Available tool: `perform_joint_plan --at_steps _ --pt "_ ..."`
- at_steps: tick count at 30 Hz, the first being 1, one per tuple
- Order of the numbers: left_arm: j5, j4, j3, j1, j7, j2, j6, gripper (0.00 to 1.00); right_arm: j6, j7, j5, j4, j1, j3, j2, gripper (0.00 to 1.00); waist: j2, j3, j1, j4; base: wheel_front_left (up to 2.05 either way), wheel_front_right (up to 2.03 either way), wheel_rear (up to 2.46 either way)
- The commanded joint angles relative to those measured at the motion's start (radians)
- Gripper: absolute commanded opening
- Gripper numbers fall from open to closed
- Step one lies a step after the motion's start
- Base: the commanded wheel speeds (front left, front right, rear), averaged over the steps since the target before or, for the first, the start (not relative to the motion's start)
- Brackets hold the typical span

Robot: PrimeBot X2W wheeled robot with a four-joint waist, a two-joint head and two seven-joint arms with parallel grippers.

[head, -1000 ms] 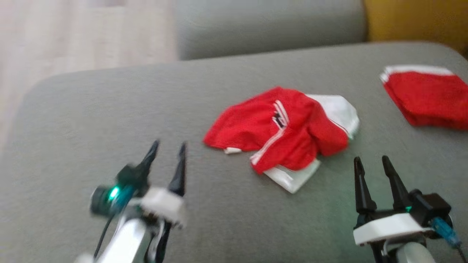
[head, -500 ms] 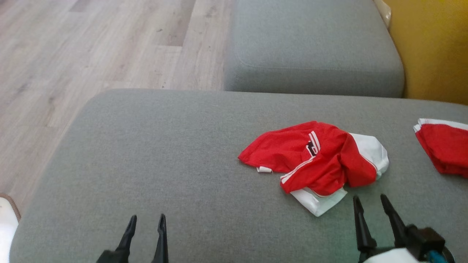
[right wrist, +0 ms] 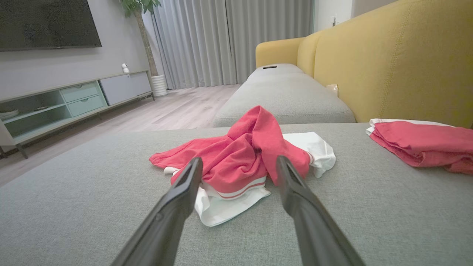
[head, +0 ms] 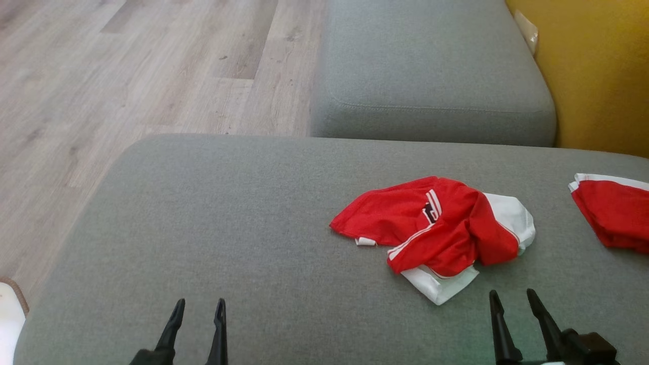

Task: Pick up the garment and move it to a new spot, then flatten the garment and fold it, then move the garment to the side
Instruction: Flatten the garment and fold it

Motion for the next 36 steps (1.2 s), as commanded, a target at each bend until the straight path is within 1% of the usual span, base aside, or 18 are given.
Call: perform_joint_plan --at_steps 1,5,14,23,36 --pt "0.012 -0.036 0.035 -0.049 -0.012 -0.011 -0.007 1.00 0.006 -0.011 0.005 -0.030 -0.024 0.026 -0.007 1.00 -0.0001 -0.002 0.0000 -0.004 0.00 0.00 0.00" --pt "0.023 -0.034 0.032 -0.050 -0.012 -0.012 -0.017 1.00 0.006 -0.011 0.005 -0.032 -0.014 0.036 -0.007 1.00 -0.0001 -0.004 0.0000 -0.013 0.00 0.00 0.00" --pt "0.030 -0.032 0.031 -0.051 -0.012 -0.013 -0.024 1.00 0.006 -0.011 0.008 -0.034 -0.011 0.049 -0.007 1.00 -0.0001 -0.003 0.0000 -0.040 0.00 0.00 0.00" --pt "0.022 -0.036 0.016 -0.053 -0.012 -0.014 -0.015 1.00 0.006 -0.011 0.006 -0.044 -0.010 0.052 -0.007 1.00 -0.0001 0.005 0.0000 -0.063 0.00 0.00 0.00" --pt "0.017 -0.037 -0.002 -0.057 -0.012 -0.014 -0.006 1.00 0.006 -0.011 0.000 -0.058 -0.008 0.042 -0.007 1.00 -0.0001 0.019 0.0000 -0.070 0.00 0.00 0.00"
